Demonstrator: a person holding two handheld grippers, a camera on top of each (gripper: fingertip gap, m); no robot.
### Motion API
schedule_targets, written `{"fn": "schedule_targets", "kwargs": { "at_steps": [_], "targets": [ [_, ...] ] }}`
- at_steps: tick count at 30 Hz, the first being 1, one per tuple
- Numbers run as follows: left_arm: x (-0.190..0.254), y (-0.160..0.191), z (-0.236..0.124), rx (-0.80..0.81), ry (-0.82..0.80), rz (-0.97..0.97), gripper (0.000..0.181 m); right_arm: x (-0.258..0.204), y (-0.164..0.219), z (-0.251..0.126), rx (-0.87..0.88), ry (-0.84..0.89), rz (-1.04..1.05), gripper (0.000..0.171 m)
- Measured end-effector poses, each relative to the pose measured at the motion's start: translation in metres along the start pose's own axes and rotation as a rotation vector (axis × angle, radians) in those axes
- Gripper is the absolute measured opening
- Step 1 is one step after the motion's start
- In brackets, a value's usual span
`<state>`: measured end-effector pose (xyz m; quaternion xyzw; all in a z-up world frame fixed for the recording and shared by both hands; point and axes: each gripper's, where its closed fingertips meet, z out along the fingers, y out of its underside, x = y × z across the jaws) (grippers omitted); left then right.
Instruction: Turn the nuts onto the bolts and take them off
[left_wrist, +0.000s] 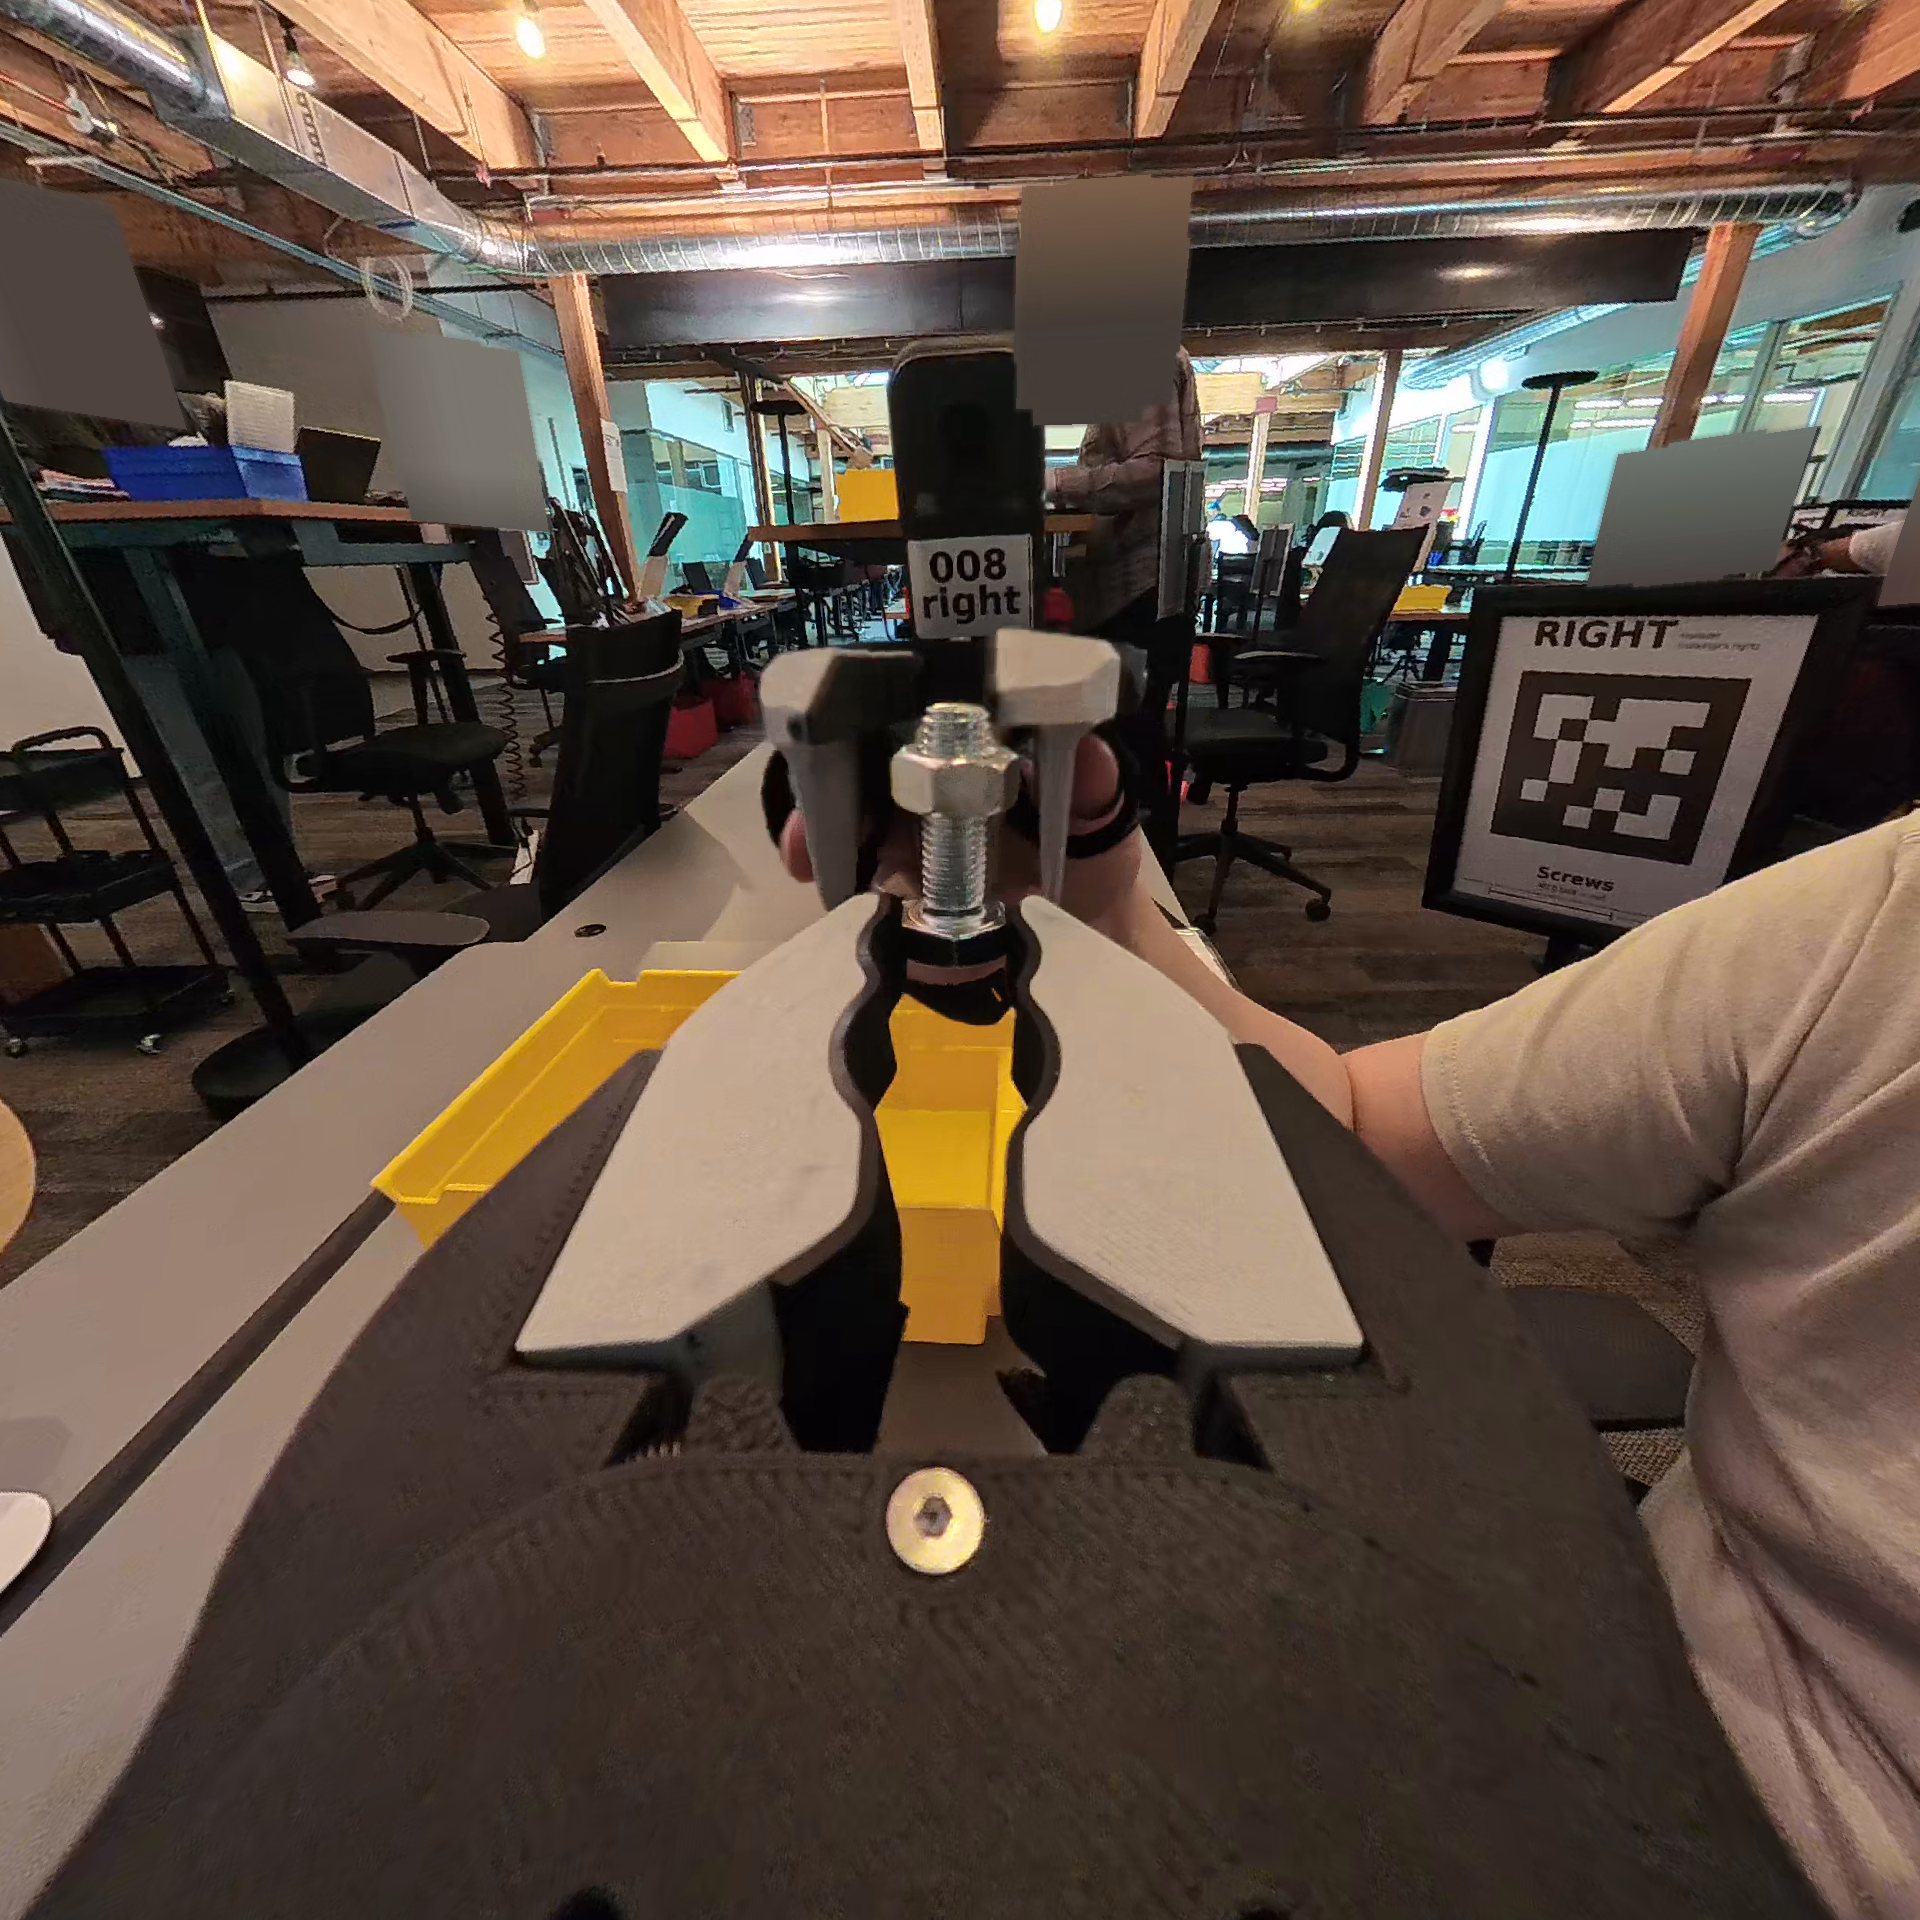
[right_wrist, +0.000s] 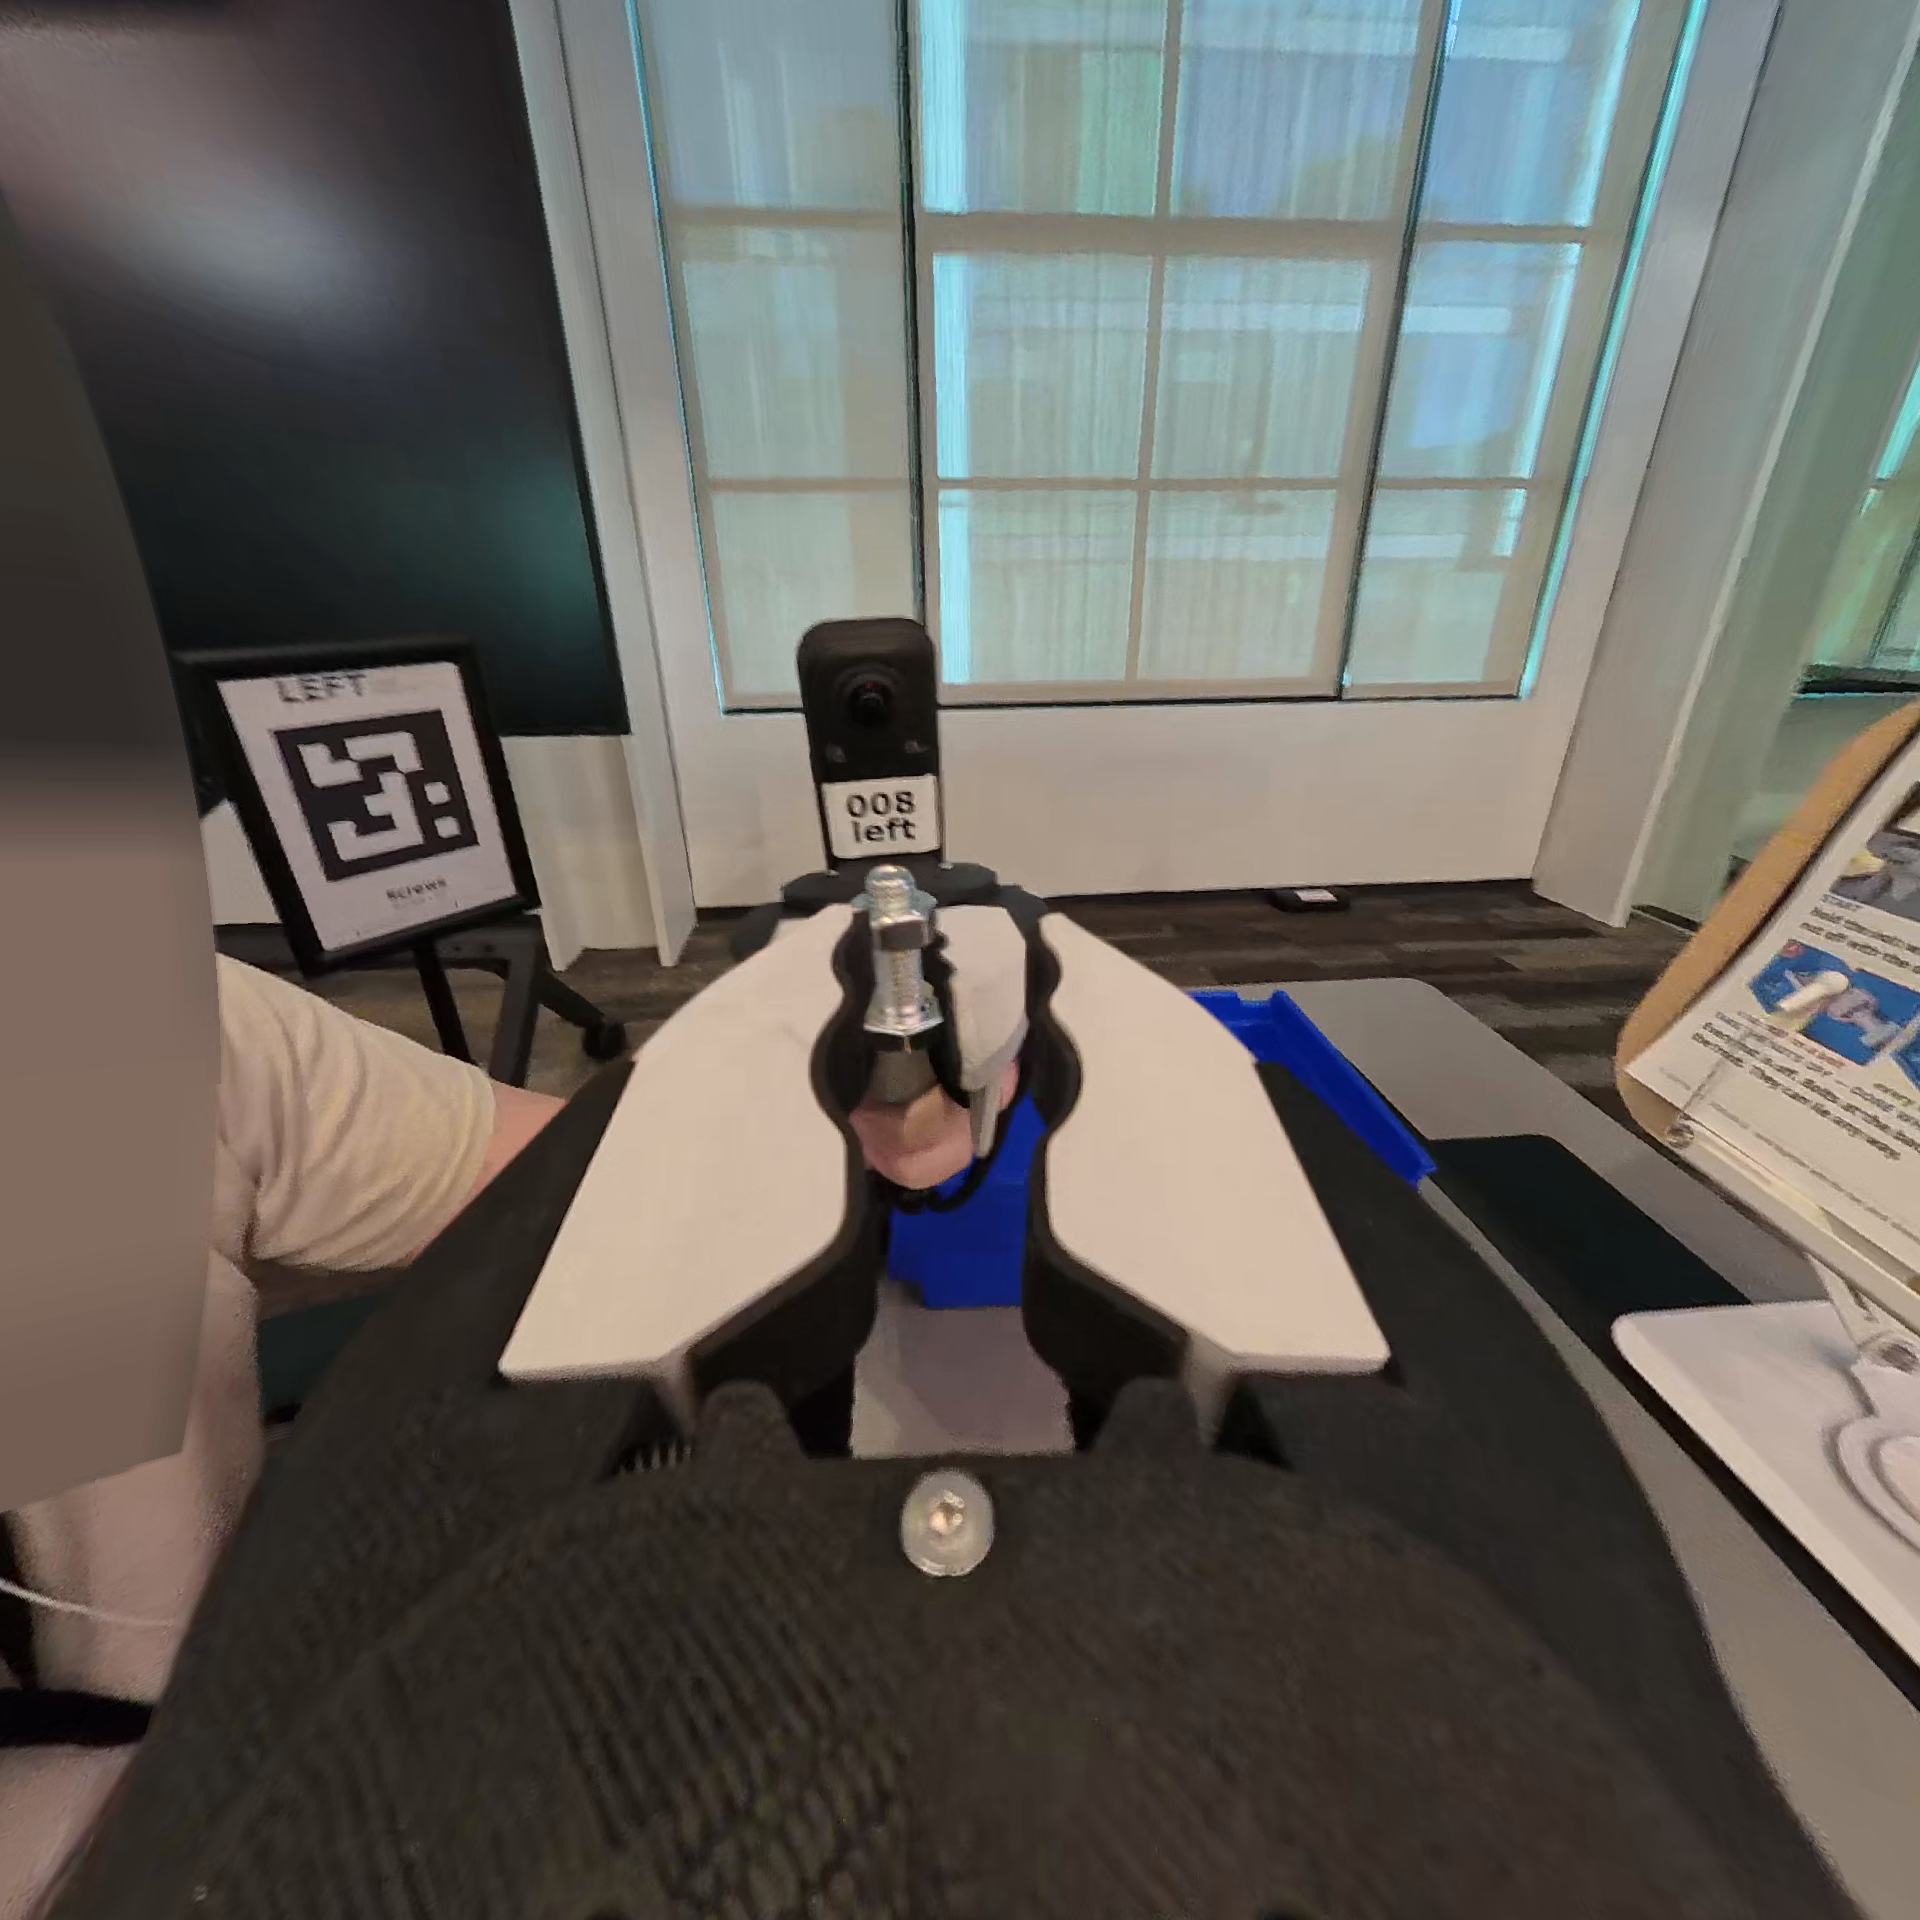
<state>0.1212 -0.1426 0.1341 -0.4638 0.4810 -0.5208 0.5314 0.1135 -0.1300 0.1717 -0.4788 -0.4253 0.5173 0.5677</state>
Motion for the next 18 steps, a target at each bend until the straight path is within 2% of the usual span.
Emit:
{"fn": "schedule_targets", "kwargs": {
  "at_steps": [2,7,13,16,18],
  "targets": [
    [0.000,0.002,0.001,-0.005,0.002,0.001,0.018,-0.010,-0.001,0.004,0.002,-0.041,-0.001,0.029],
    [0.003,0.005,0.005,-0.012,0.016,-0.007,0.018,-0.006,0.015,0.013,-0.076,0.004,-0.048,0.030],
    [0.003,0.000,0.002,-0.006,0.006,0.011,0.018,0.000,-0.001,0.001,0.029,-0.031,0.034,0.028],
    [0.005,0.002,0.004,-0.008,0.018,0.004,0.018,-0.013,0.004,0.009,0.005,-0.080,0.024,0.029],
    [0.007,0.003,0.005,-0.013,0.025,0.004,0.018,-0.011,0.011,0.015,-0.034,-0.039,-0.016,0.029]
  ]
}}
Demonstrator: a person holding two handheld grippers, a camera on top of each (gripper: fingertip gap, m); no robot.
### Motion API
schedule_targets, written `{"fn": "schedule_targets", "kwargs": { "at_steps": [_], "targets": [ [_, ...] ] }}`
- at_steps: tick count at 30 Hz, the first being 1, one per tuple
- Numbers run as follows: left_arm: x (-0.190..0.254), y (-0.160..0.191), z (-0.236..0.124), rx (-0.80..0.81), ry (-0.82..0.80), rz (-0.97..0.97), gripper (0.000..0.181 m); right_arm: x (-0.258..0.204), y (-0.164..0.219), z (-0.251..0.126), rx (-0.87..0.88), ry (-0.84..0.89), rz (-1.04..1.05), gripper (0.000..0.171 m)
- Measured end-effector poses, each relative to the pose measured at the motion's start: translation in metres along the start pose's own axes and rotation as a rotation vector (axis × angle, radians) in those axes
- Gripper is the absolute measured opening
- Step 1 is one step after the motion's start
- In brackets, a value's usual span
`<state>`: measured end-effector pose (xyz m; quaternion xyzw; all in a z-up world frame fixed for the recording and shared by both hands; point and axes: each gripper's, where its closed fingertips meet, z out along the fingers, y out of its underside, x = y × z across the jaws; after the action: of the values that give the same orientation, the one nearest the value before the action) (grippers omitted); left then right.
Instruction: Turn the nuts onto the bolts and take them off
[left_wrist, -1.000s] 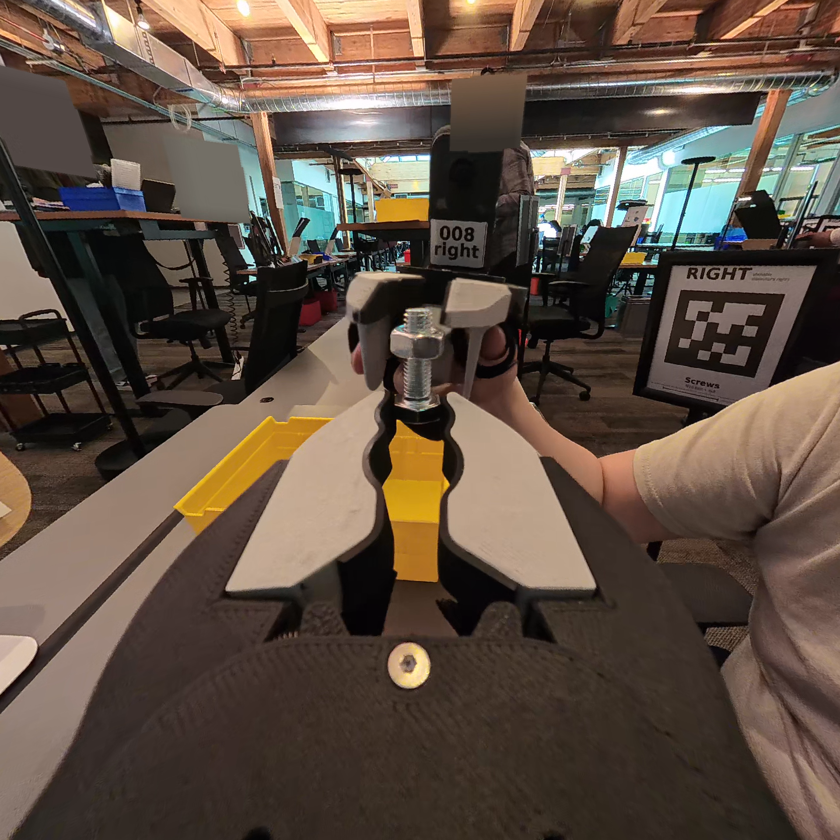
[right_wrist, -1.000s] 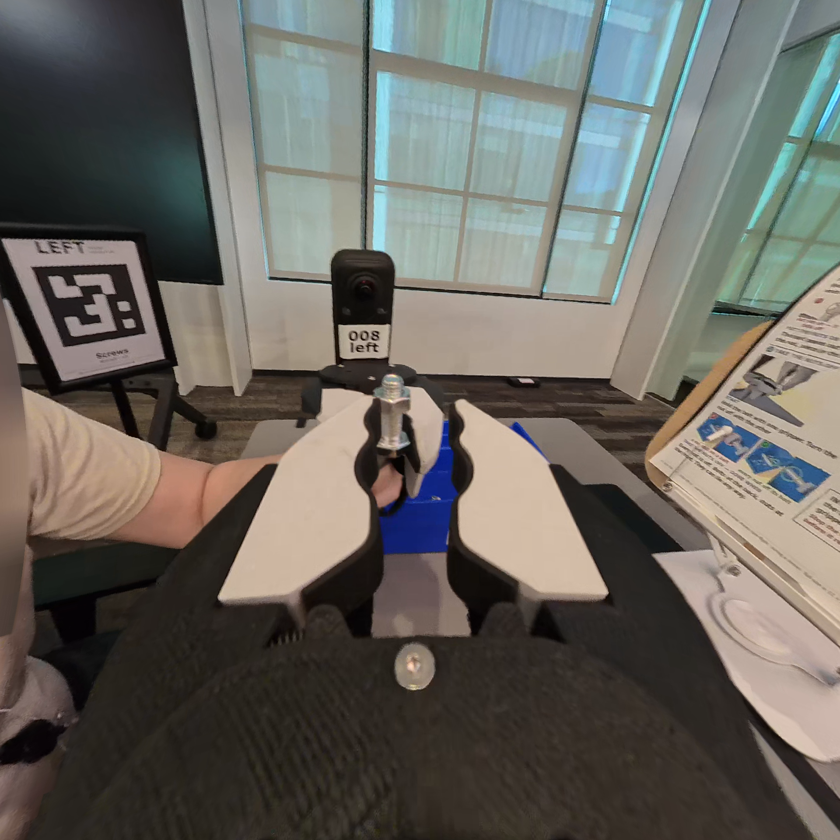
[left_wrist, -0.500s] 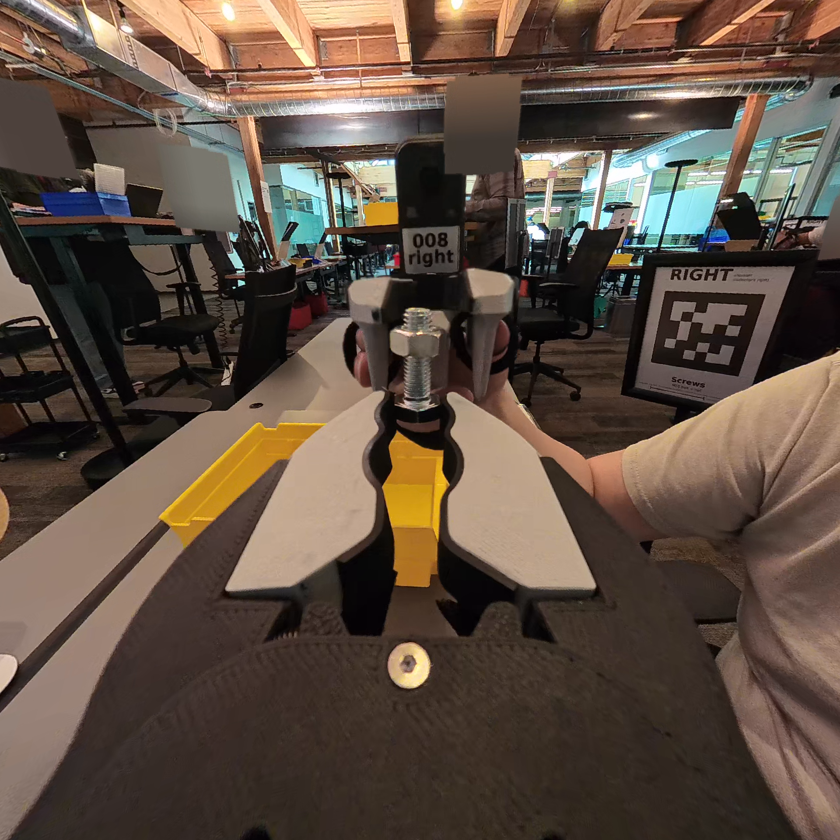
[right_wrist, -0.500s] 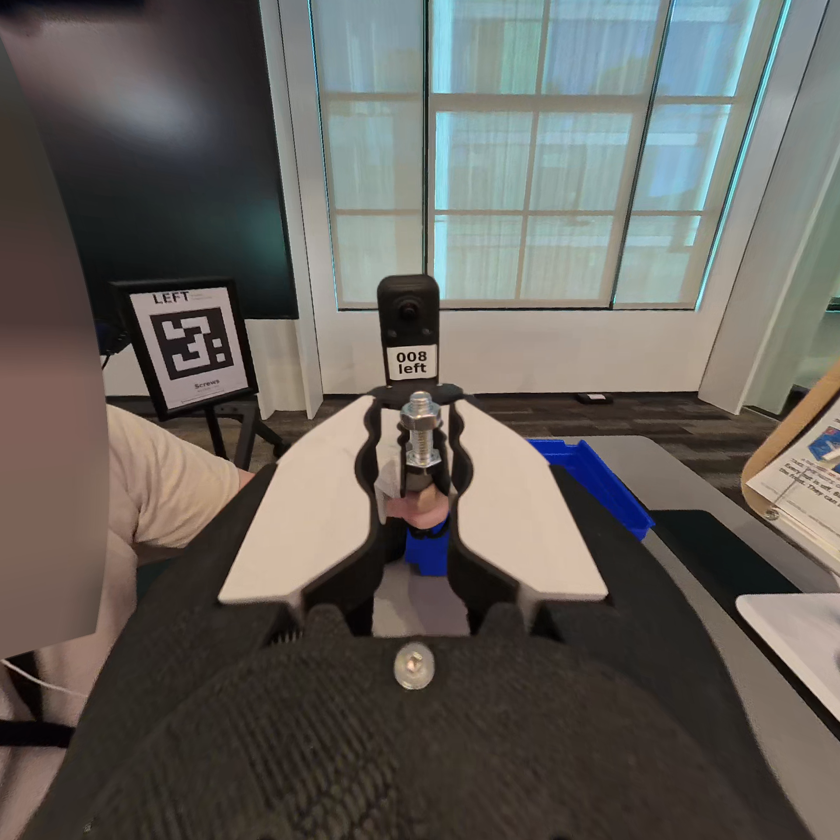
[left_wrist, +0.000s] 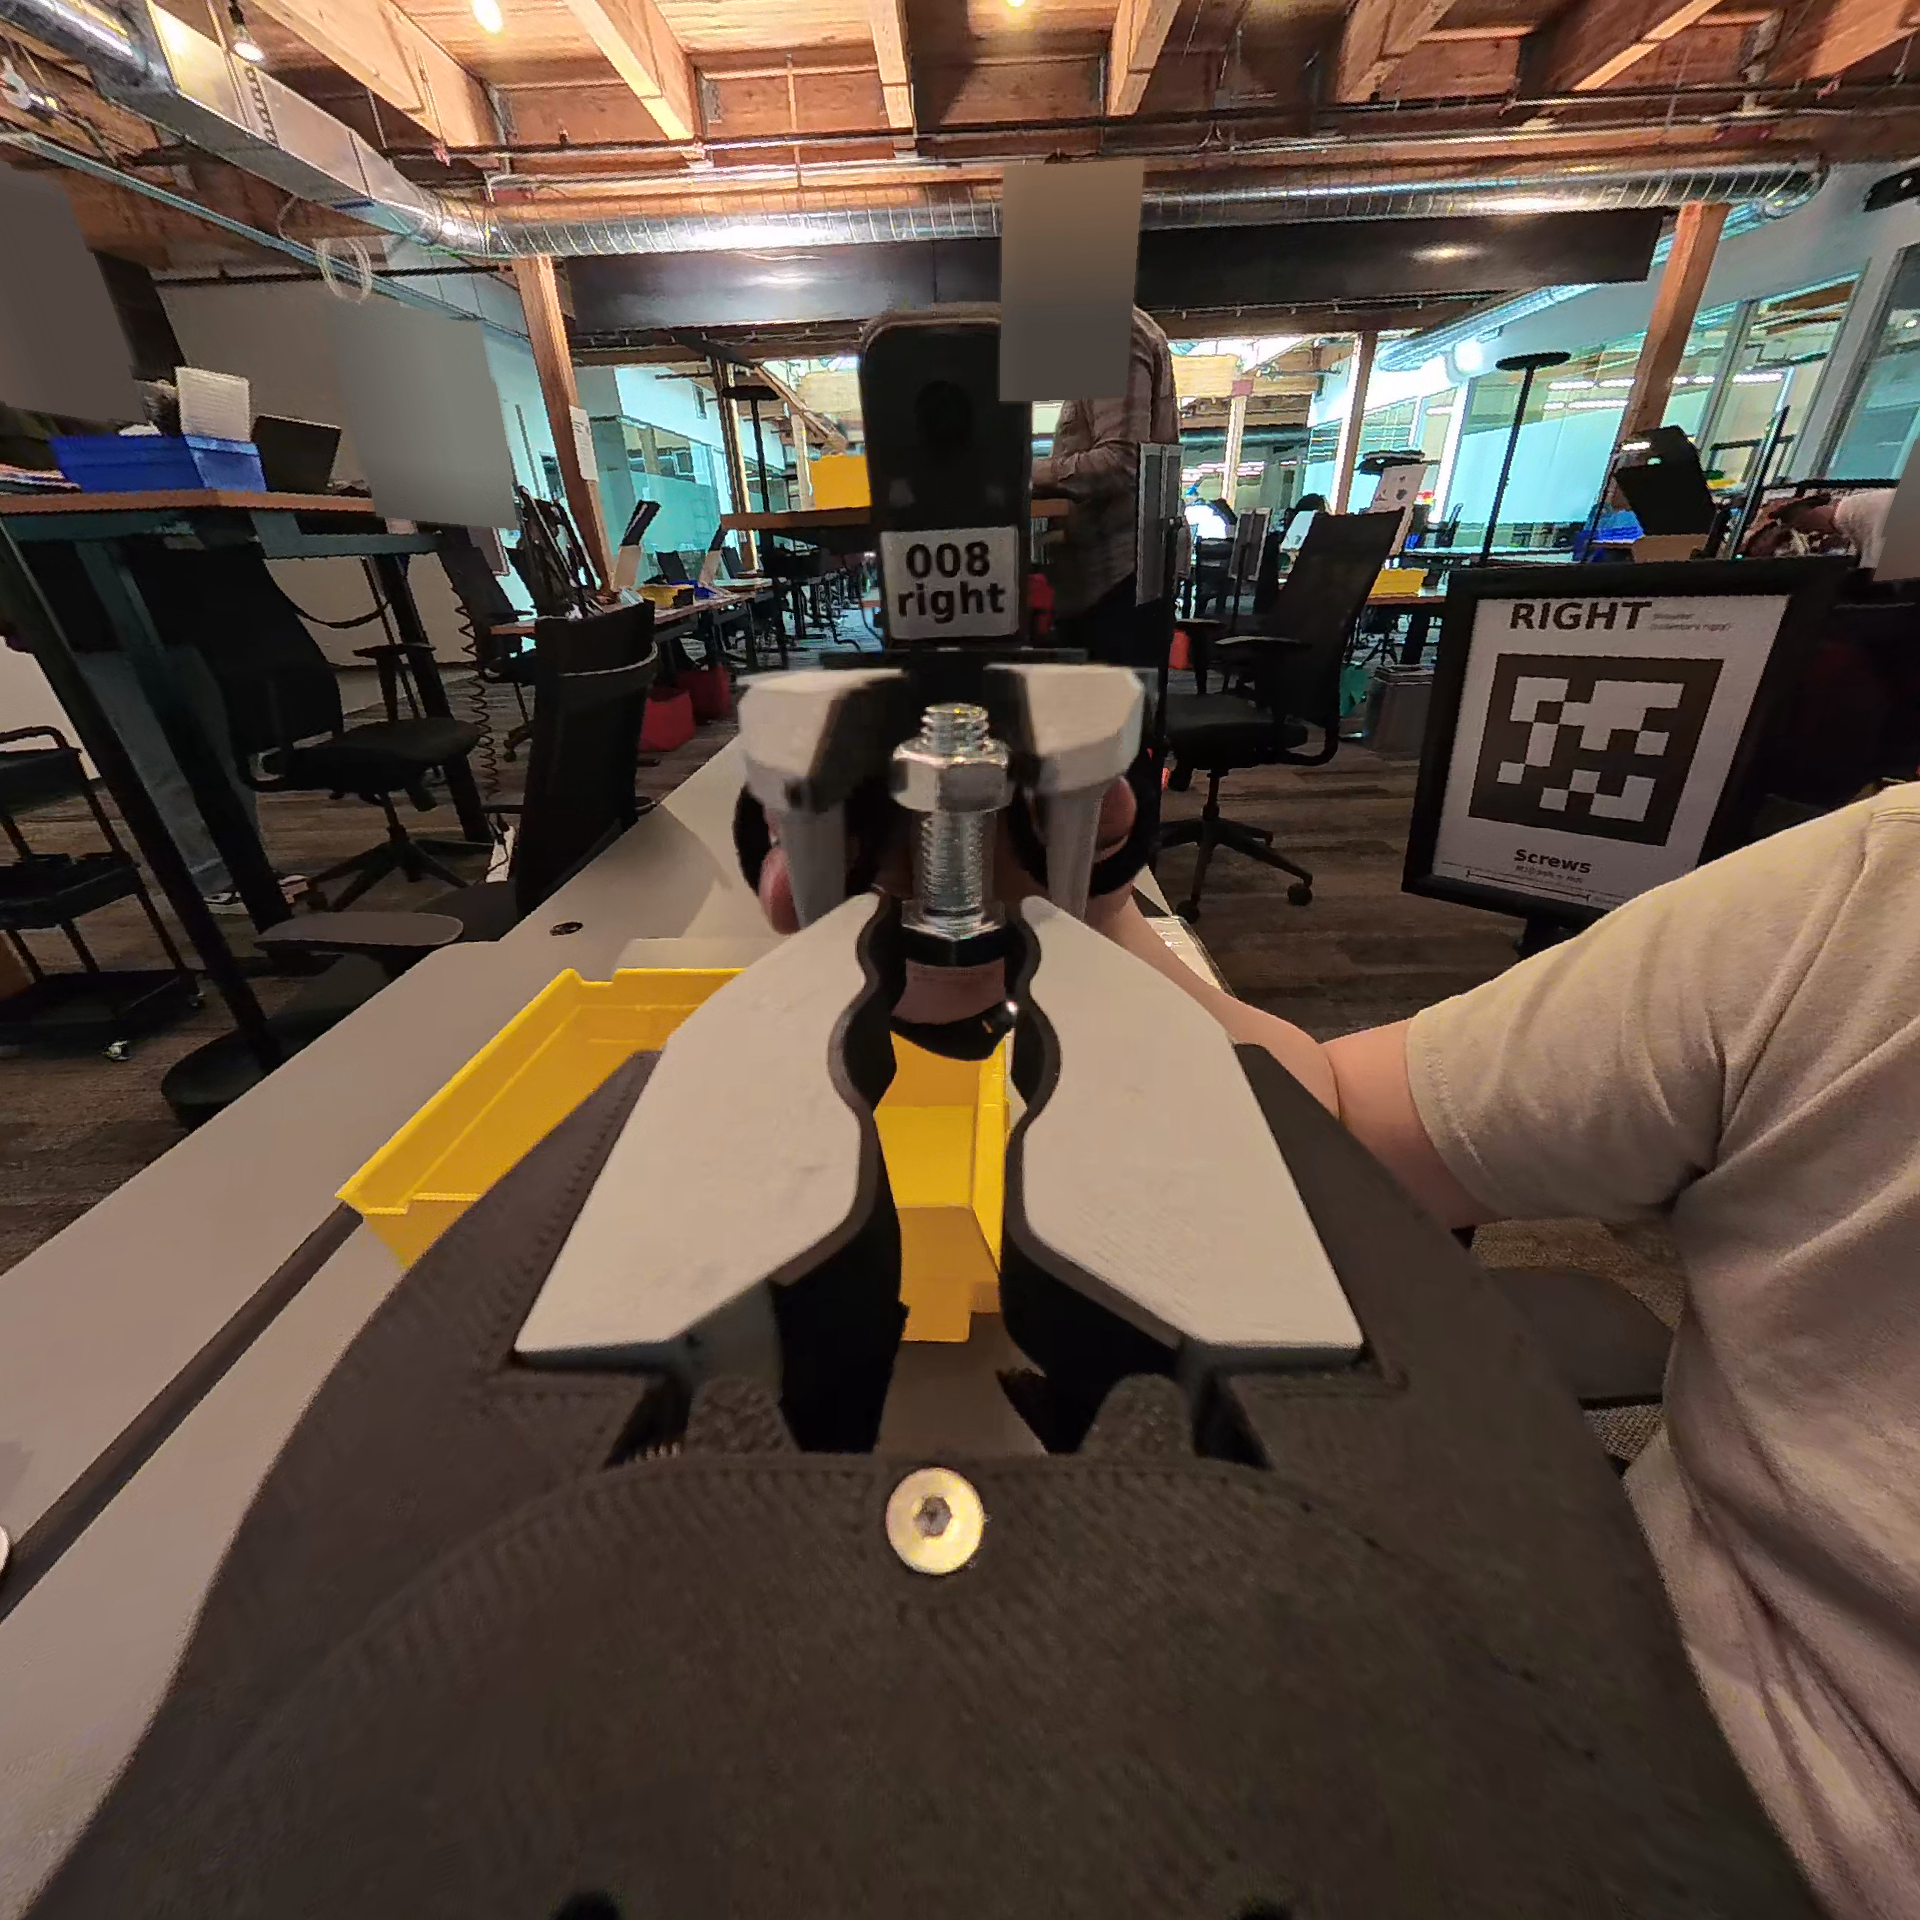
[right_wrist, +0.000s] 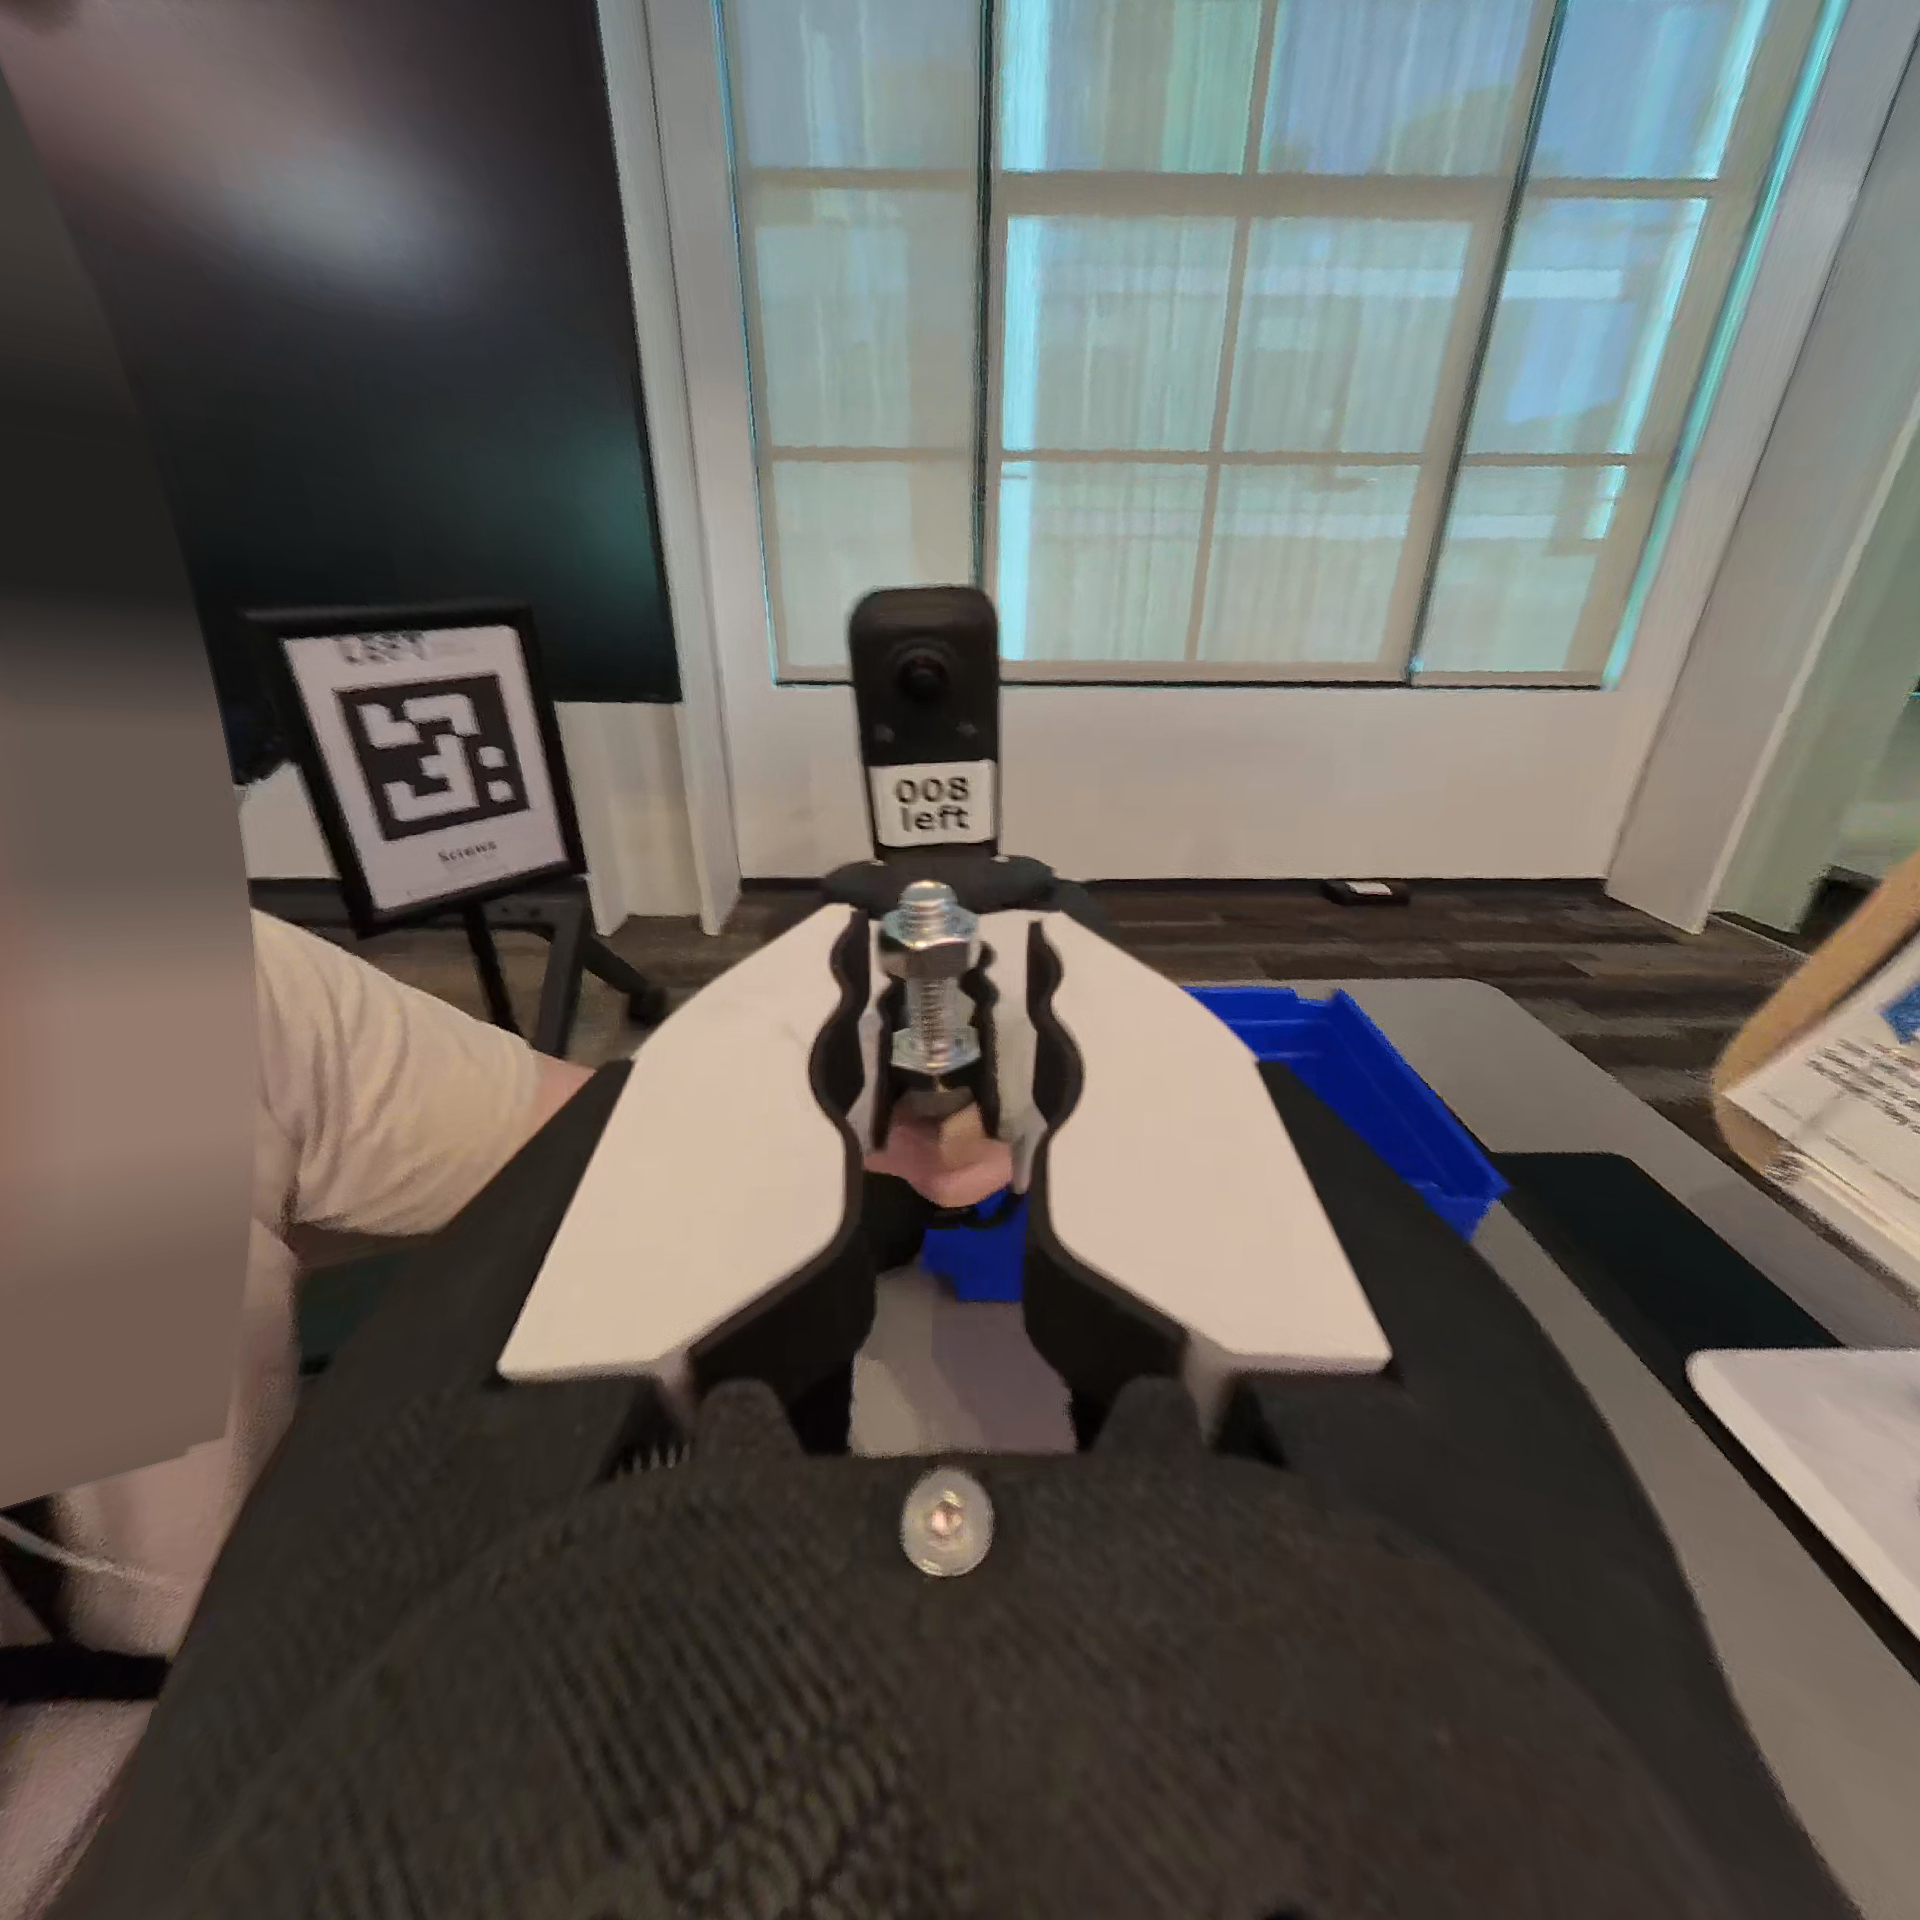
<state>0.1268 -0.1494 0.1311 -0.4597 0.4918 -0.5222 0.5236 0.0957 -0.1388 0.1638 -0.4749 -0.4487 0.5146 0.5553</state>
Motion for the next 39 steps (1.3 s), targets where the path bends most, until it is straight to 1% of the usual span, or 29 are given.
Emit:
{"fn": "schedule_targets", "kwargs": {
  "at_steps": [2,4,7,9,11,14,17,20,22,24,27,31,32,34,37,39],
  "targets": [
    [0.000,0.000,0.000,-0.002,-0.003,0.003,0.018,0.004,0.000,0.000,0.006,0.025,-0.019,0.037],
    [-0.002,-0.002,-0.001,0.005,-0.018,0.002,0.018,0.008,-0.003,-0.007,0.020,0.024,-0.005,0.038],
    [-0.002,-0.004,-0.003,0.009,-0.015,0.002,0.018,0.016,-0.011,-0.016,0.063,0.048,0.027,0.036],
    [-0.001,-0.003,-0.003,0.002,-0.014,0.006,0.018,0.006,-0.015,-0.015,0.079,-0.006,0.030,0.035],
    [-0.001,-0.002,-0.001,-0.004,-0.015,0.009,0.018,-0.003,-0.010,-0.007,0.052,-0.025,0.006,0.037],
    [0.002,0.000,0.001,-0.008,-0.003,0.005,0.018,0.001,0.000,0.001,-0.002,0.026,-0.043,0.037],
    [0.001,-0.001,0.000,-0.007,-0.017,0.012,0.018,0.007,-0.001,-0.006,0.007,0.012,-0.011,0.042],
    [0.001,-0.004,-0.003,0.002,-0.011,0.007,0.018,0.015,-0.008,-0.015,0.053,0.036,0.018,0.041],
    [0.000,-0.004,-0.003,-0.005,-0.023,0.021,0.018,0.005,-0.010,-0.012,0.066,-0.020,0.013,0.042],
    [0.001,-0.003,-0.001,-0.008,-0.015,0.017,0.018,-0.006,-0.007,-0.004,0.044,-0.054,-0.001,0.043],
    [0.004,-0.001,0.001,-0.011,-0.004,0.017,0.018,-0.003,0.001,0.004,0.007,-0.002,-0.046,0.043],
    [0.005,-0.006,-0.001,0.008,-0.007,0.015,0.018,0.007,-0.005,-0.008,0.042,-0.013,0.012,0.046],
    [0.006,-0.007,-0.002,0.015,0.002,0.013,0.018,0.010,-0.008,-0.013,0.061,-0.008,0.031,0.043],
    [0.005,-0.007,-0.003,0.010,-0.001,0.011,0.018,0.010,-0.011,-0.017,0.079,-0.021,0.041,0.043],
    [0.005,-0.005,-0.001,0.000,0.003,0.010,0.018,-0.005,-0.011,-0.008,0.068,-0.058,0.016,0.044],
    [0.006,-0.003,0.001,-0.003,0.010,0.008,0.018,-0.009,-0.005,0.001,0.035,-0.044,-0.009,0.044]
  ]
}}
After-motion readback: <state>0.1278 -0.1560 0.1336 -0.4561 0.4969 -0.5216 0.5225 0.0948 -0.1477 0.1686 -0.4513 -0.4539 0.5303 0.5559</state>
